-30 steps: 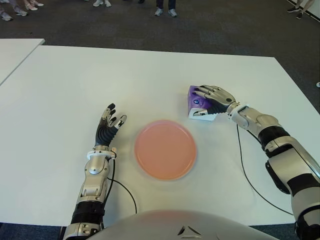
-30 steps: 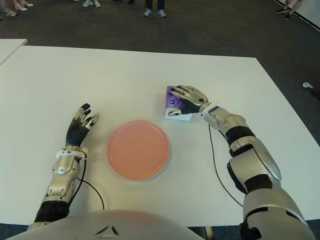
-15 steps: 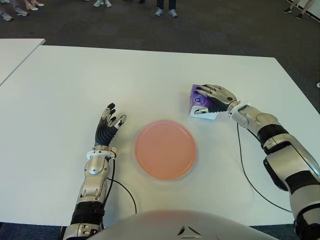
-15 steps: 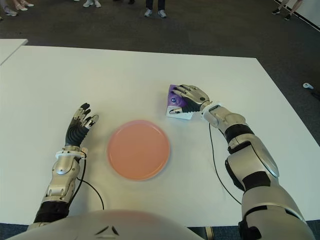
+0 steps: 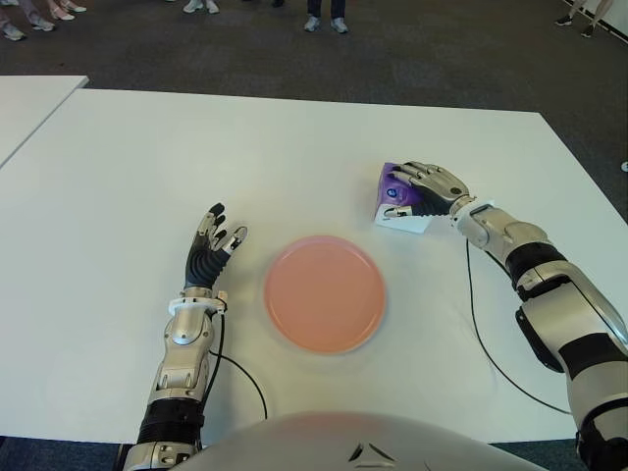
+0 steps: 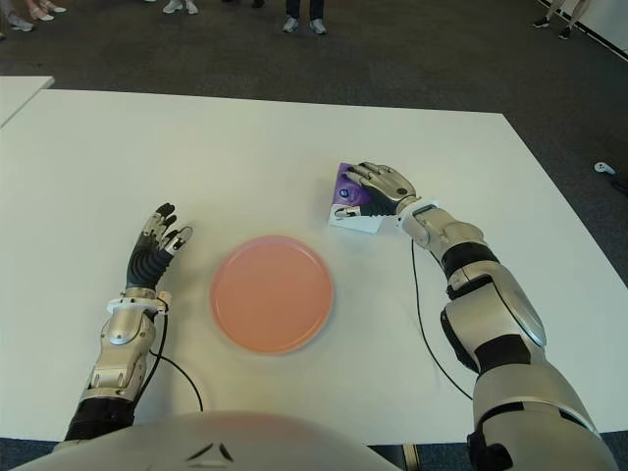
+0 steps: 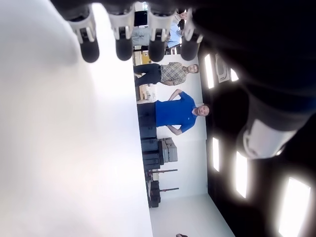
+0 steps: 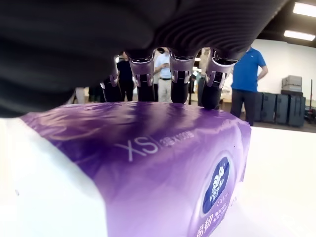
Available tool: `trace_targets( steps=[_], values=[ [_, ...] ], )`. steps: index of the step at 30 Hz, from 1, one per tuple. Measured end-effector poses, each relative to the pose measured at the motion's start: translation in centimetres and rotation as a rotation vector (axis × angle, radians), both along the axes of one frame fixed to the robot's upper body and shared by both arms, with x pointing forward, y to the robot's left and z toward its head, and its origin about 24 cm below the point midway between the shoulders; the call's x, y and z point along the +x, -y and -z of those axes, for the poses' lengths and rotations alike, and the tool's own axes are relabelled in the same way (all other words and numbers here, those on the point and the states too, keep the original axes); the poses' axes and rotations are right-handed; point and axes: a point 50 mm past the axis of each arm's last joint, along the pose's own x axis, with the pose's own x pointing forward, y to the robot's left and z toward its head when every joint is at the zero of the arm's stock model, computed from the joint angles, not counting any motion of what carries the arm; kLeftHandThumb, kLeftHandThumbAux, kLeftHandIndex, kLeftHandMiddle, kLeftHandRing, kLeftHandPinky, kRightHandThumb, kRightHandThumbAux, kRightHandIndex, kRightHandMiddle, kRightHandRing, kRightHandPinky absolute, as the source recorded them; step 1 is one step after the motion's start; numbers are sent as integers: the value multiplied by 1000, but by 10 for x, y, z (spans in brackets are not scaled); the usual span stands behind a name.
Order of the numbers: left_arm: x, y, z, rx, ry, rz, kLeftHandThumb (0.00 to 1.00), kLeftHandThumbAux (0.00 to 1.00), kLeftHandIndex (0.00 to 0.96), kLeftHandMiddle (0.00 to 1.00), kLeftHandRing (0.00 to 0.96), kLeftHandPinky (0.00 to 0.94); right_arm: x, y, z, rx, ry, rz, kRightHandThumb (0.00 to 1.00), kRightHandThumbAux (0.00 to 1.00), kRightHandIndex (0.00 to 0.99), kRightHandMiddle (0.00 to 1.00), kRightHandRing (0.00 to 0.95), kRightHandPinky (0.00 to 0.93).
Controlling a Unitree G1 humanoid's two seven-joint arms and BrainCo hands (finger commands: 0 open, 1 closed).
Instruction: Put the tissue paper into the plate.
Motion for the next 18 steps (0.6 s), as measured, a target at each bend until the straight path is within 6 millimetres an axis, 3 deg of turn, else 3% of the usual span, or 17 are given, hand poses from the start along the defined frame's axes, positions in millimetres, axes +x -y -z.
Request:
trace_targets(
  steps=[18],
  values=[
    [-2,0,1,4,-4,0,0,539,0,0,0,0,0,0,-2,30,7,6,341,116,0,0,0,0]
  ],
)
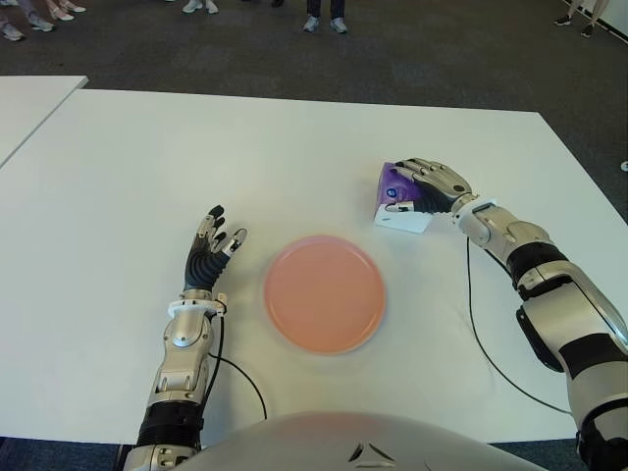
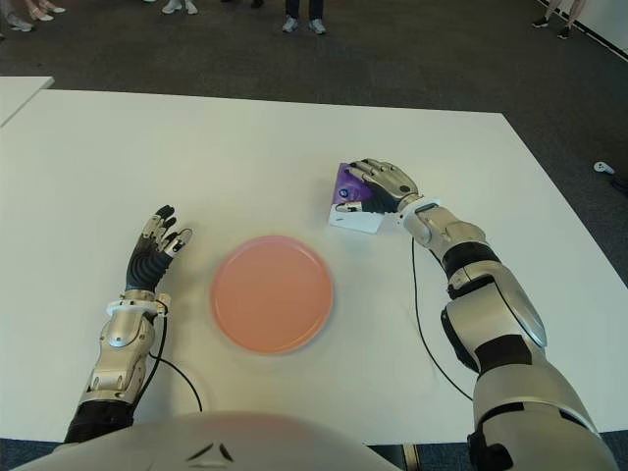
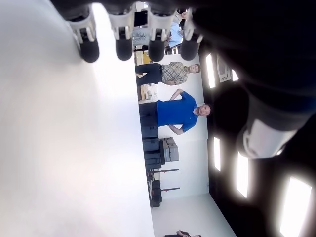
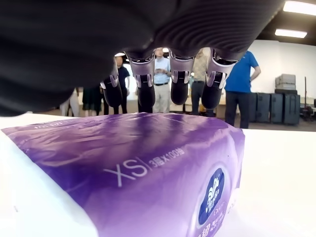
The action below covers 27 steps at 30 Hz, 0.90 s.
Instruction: Put the tissue paper into the plate.
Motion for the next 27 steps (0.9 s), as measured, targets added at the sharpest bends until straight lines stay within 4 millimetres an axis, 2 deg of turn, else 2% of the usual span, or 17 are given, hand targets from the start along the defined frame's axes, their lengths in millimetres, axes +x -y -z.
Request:
trace_targets(
  steps=[27],
  values=[
    [-4,0,0,7,-12,0,0,537,0,0,0,0,0,0,0,5,-4,2,345,119,0,0,0,0]
  ],
)
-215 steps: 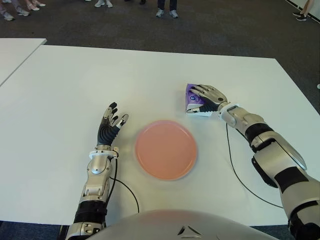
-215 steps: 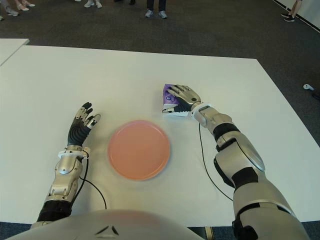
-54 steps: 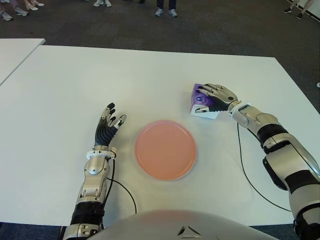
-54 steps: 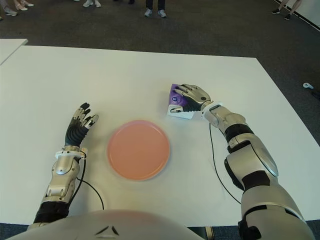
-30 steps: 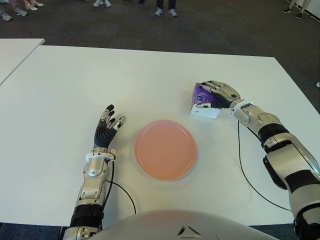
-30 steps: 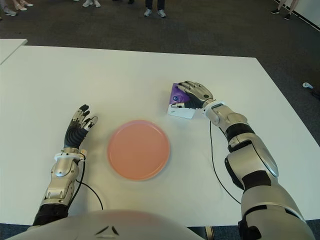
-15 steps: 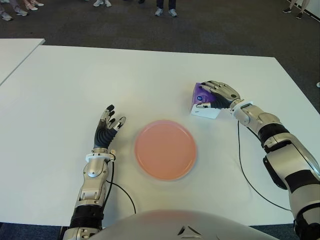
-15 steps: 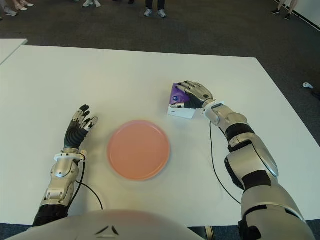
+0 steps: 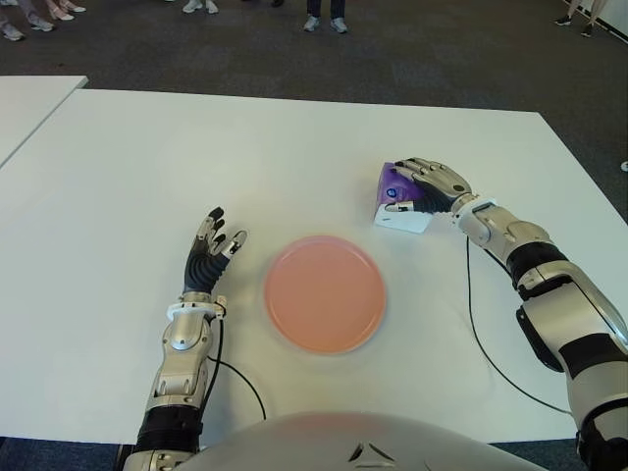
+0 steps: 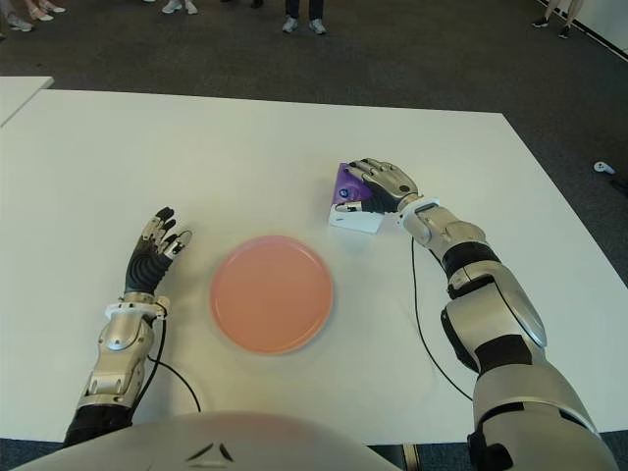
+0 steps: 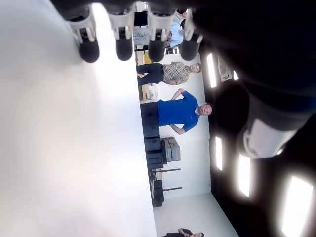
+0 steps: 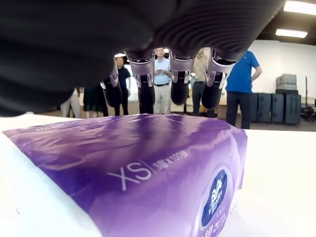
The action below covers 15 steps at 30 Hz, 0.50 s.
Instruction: Put the tissue paper into the plate.
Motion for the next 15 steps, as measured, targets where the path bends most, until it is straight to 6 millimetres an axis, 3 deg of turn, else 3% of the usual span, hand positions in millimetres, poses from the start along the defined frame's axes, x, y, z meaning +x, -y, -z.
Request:
trace_targets(
  steps=[15],
  values=[
    [-1,0,0,-1,0,-3,0,551,0,0,0,0,1,-10,16,3,-54,38,344,147,0,0,0,0]
  ],
)
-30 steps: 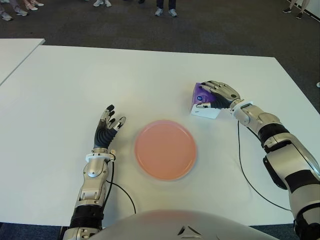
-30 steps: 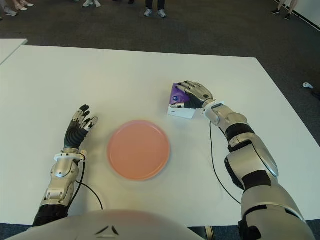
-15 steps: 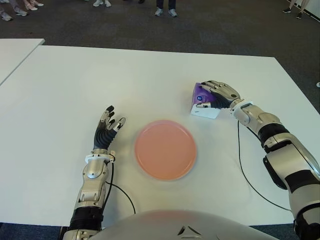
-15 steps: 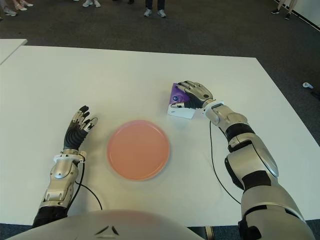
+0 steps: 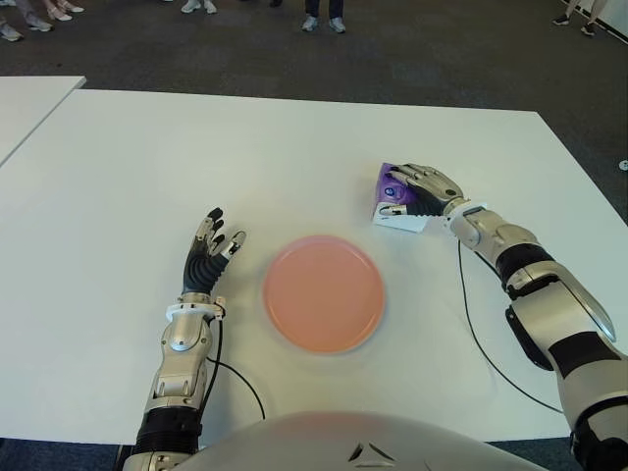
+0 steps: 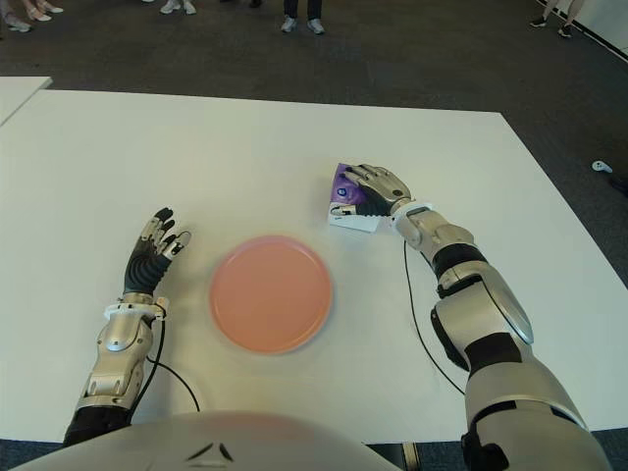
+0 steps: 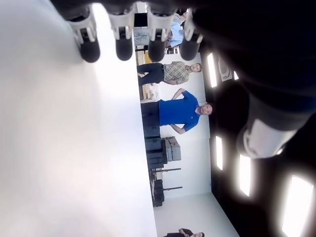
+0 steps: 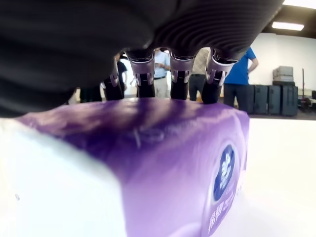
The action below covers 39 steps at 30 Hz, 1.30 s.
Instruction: Put the tissue paper into the plate.
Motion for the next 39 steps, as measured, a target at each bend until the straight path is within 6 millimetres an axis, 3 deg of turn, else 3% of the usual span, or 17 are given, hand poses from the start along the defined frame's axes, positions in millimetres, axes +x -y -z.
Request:
trace_targets(
  steps=[39],
  values=[
    [-4,2,-4,-15,5,-34,0,597,0,0,0,0,-7,-9,29,-106,16,23,326,182,0,0,0,0]
  ],
)
